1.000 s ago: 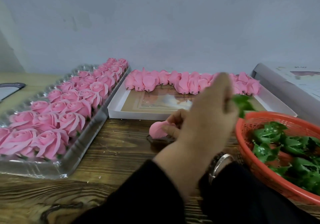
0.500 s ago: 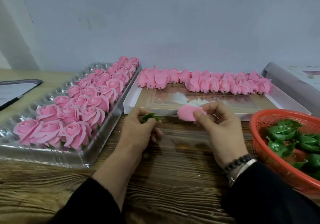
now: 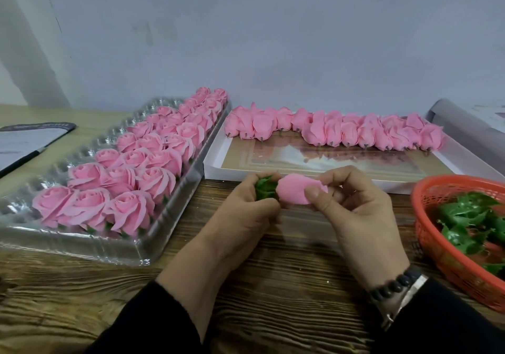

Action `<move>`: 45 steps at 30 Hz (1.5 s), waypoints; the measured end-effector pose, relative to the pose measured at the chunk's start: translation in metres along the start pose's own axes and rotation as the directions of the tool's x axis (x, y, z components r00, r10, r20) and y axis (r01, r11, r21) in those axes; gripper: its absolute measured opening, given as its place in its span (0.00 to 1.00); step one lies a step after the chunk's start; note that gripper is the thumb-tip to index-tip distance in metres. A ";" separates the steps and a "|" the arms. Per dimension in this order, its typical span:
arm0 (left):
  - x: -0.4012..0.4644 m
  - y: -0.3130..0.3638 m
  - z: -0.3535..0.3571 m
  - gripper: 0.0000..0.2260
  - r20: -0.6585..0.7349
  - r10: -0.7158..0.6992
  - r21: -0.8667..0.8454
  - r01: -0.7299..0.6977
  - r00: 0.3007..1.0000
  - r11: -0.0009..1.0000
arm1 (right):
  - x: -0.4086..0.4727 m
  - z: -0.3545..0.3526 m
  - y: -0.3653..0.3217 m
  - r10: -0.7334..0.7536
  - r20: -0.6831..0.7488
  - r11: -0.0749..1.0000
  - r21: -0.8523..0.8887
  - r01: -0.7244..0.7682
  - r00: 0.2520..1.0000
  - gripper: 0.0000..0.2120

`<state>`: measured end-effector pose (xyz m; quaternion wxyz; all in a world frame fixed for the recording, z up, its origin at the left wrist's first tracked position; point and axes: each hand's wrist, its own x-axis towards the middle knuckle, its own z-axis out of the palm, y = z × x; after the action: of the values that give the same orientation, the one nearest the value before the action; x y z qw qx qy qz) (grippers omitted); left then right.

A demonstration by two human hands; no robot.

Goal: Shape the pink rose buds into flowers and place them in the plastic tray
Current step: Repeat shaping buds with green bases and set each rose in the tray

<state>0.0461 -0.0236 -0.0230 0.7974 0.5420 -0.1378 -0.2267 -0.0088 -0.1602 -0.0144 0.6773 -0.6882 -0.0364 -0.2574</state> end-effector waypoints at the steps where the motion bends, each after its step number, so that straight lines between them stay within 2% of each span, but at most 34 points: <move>1: 0.001 -0.001 0.001 0.24 0.000 0.006 0.012 -0.006 1.000 1.000 | 0.000 0.001 0.000 0.000 0.011 1.000 -0.002 0.000 1.000 0.11; 4: 0.001 -0.004 0.004 0.20 0.021 0.007 -0.001 -0.007 1.000 1.000 | 0.000 0.003 -0.001 -0.003 0.033 0.999 -0.036 0.004 0.999 0.12; 11: 0.000 -0.003 0.007 0.18 0.015 0.010 -0.067 -0.009 1.000 0.998 | 0.003 0.001 0.004 0.011 0.008 0.998 -0.054 -0.011 1.000 0.13; 17: 0.000 -0.002 0.005 0.18 0.011 0.023 -0.096 -0.022 1.000 0.995 | 0.002 0.002 0.005 -0.069 -0.001 0.985 -0.157 0.068 0.998 0.14; 21: -0.002 -0.004 0.008 0.26 0.034 0.041 -0.045 -0.039 0.999 0.998 | 0.000 0.004 0.005 -0.136 0.041 0.960 -0.243 0.142 0.990 0.17; 23: -0.002 -0.004 0.009 0.23 0.043 0.052 -0.043 -0.050 0.998 0.998 | 0.000 0.005 0.005 -0.185 0.066 0.937 -0.288 0.196 0.980 0.18; 28: -0.004 -0.005 0.016 0.27 0.070 0.058 -0.193 -0.043 0.996 0.980 | 0.000 0.007 0.007 -0.287 0.129 0.862 -0.398 0.314 0.949 0.10; 34: -0.005 -0.006 0.021 0.30 0.094 0.026 -0.261 0.000 0.995 0.965 | 0.002 0.006 0.009 -0.271 0.154 0.840 -0.444 0.312 0.950 0.07; 36: -0.005 -0.004 0.019 0.30 0.102 0.009 -0.180 0.009 0.995 0.984 | 0.003 0.005 0.009 -0.285 0.137 0.837 -0.448 0.316 0.949 0.08; 38: -0.005 -0.003 0.015 0.32 0.036 0.005 0.080 -0.008 0.999 0.997 | 0.005 0.002 0.009 -0.294 0.130 0.830 -0.457 0.320 0.947 0.08; 39: -0.005 -0.003 0.014 0.33 -0.015 0.031 0.283 -0.026 0.999 0.959 | 0.006 0.001 0.008 -0.294 0.133 0.827 -0.462 0.321 0.947 0.08; 41: -0.005 -0.004 0.013 0.34 -0.091 0.145 0.608 -0.060 0.985 0.791 | 0.006 -0.001 0.007 -0.291 0.154 0.821 -0.467 0.329 0.944 0.08; 43: -0.005 -0.005 0.013 0.30 -0.097 0.272 0.739 -0.114 0.957 0.664 | 0.004 -0.001 0.004 -0.294 0.214 0.810 -0.461 0.361 0.932 0.08; 45: -0.005 -0.005 0.016 0.24 -0.057 0.319 0.789 -0.153 0.946 0.595 | 0.001 0.002 0.002 -0.283 0.299 0.810 -0.435 0.394 0.911 0.06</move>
<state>0.0336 -0.0352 -0.0213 0.5182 0.8277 -0.2148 0.0166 -0.0067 -0.1590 -0.0157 0.4168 -0.8423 -0.1681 -0.2975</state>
